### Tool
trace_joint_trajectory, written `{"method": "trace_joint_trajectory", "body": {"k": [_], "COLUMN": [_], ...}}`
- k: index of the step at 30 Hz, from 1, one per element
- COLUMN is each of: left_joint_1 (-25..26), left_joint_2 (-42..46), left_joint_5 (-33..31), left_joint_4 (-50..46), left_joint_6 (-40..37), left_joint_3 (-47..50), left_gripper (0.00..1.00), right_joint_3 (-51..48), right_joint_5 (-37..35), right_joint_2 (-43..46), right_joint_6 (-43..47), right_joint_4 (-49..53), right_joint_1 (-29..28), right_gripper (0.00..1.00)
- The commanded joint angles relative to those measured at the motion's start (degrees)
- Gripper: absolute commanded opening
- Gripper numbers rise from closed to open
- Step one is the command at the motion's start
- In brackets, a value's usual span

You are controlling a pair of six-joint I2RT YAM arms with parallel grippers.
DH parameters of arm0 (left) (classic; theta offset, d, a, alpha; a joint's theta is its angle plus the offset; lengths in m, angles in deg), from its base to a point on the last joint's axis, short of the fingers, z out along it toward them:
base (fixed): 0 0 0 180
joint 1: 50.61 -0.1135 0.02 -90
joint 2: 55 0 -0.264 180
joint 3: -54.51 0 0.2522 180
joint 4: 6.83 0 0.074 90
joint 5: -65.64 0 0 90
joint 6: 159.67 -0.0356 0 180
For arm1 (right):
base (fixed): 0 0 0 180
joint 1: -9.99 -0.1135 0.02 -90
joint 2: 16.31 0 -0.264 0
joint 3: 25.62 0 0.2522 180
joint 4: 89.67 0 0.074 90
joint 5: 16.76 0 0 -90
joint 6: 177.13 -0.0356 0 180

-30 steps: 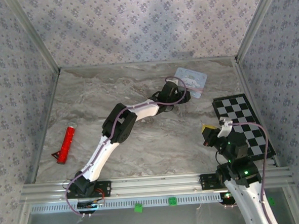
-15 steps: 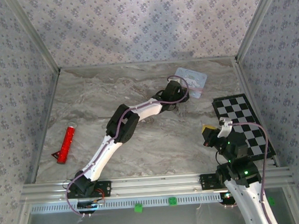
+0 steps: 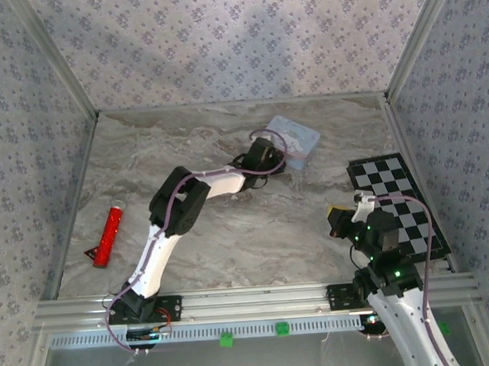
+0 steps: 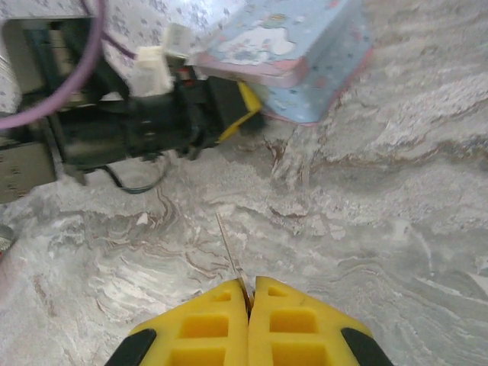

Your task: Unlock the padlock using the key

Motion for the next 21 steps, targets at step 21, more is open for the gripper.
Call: {"method": "trace_joint_trajectory", "body": {"k": [21], "left_joint_1": [-4.06], "left_joint_2": [34.32], "left_joint_5": [2.03], "left_joint_4": [-0.09], "left_joint_6": [16.59], "left_joint_3": [44.2], "left_gripper": [0.0], "right_joint_3": [7.0], "right_joint_5": [5.78], "right_joint_2": [-54.67], "right_joint_6": [-24.37], "right_joint_4": [-36.25], "right_joint_1": [-23.56], "right_gripper": [0.0]}}
